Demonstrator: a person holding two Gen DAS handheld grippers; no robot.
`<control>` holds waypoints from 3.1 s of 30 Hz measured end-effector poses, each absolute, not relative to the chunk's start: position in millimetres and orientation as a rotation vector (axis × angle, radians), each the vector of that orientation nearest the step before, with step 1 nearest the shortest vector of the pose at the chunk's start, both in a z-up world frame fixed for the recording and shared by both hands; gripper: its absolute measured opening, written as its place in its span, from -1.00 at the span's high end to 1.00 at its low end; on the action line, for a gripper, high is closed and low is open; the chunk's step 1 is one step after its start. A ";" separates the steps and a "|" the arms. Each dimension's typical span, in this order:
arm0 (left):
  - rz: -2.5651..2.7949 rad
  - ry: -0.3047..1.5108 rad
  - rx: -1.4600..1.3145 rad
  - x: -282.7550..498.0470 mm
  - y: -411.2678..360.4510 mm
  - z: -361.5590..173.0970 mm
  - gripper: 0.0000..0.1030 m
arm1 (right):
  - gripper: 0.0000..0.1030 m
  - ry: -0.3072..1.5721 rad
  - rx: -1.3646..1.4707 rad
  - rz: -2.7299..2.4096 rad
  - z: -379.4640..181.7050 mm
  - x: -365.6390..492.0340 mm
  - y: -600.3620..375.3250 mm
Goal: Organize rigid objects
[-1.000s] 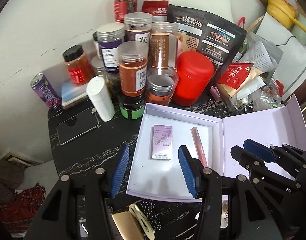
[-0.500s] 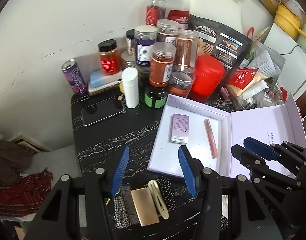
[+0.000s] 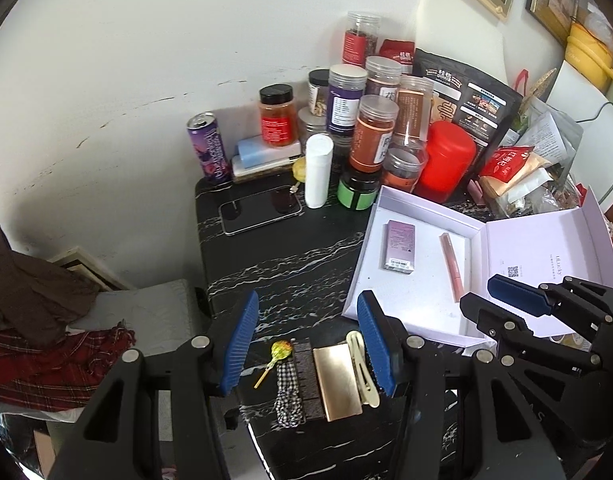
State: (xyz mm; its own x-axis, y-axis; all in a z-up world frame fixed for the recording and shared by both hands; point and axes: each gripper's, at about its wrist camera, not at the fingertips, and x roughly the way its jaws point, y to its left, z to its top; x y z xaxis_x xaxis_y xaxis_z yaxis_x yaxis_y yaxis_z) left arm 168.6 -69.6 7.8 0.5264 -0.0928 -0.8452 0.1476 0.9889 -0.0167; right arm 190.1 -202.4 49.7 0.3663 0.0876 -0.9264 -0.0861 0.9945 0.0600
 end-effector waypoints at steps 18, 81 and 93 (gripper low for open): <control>-0.011 1.010 0.020 129.0 -19.0 -3.9 -0.75 | -0.33 1.194 -0.039 0.193 43.1 172.7 -179.5; -0.237 1.295 0.073 216.1 -19.0 -203.5 -0.30 | -0.42 1.446 0.034 0.248 -112.0 193.0 -182.5; -0.322 1.271 0.020 213.8 -22.6 -193.7 0.24 | -0.18 1.479 0.078 0.216 -118.4 183.6 -198.6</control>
